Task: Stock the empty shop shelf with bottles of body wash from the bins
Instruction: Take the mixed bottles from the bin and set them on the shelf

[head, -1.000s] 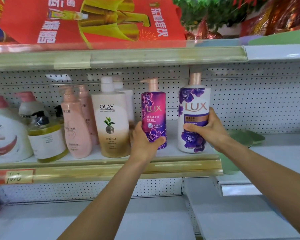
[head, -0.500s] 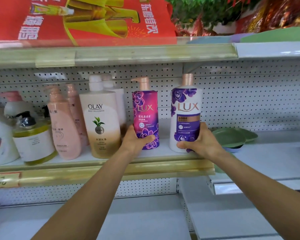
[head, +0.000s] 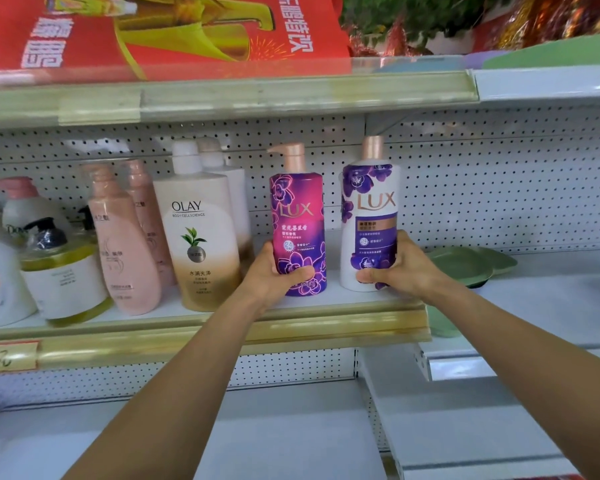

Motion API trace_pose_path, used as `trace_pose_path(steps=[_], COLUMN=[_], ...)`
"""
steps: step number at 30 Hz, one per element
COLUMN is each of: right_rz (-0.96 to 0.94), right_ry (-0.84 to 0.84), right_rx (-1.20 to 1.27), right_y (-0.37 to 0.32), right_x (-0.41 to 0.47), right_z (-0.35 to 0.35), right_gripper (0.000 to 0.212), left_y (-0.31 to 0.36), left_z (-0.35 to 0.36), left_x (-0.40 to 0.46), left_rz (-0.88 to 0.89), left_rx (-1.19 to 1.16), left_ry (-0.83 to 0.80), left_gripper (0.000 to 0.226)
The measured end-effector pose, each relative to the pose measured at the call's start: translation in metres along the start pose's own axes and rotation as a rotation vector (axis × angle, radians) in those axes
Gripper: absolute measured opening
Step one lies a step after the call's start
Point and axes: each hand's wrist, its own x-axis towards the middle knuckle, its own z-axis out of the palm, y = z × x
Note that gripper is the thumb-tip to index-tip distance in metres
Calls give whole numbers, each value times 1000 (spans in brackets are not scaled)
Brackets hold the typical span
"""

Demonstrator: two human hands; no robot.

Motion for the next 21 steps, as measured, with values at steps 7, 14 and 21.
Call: trace_pose_path(steps=[7,14,21], right_rz=[5,11,43], right_ry=[-20,-15,224], right_rx=[29,-1,-93], right_y=[-1,1,-3], right_x=[1,2,-14], right_z=[0,2,19], right_gripper=[77,79,89], left_y=[4,7,6], left_z=[10,12,10], left_x=[-3,-11,-26], left_rz=[7,15,123], left_rx=[46,70,313], left_ry=[1,13,76], left_gripper=[68,69,74])
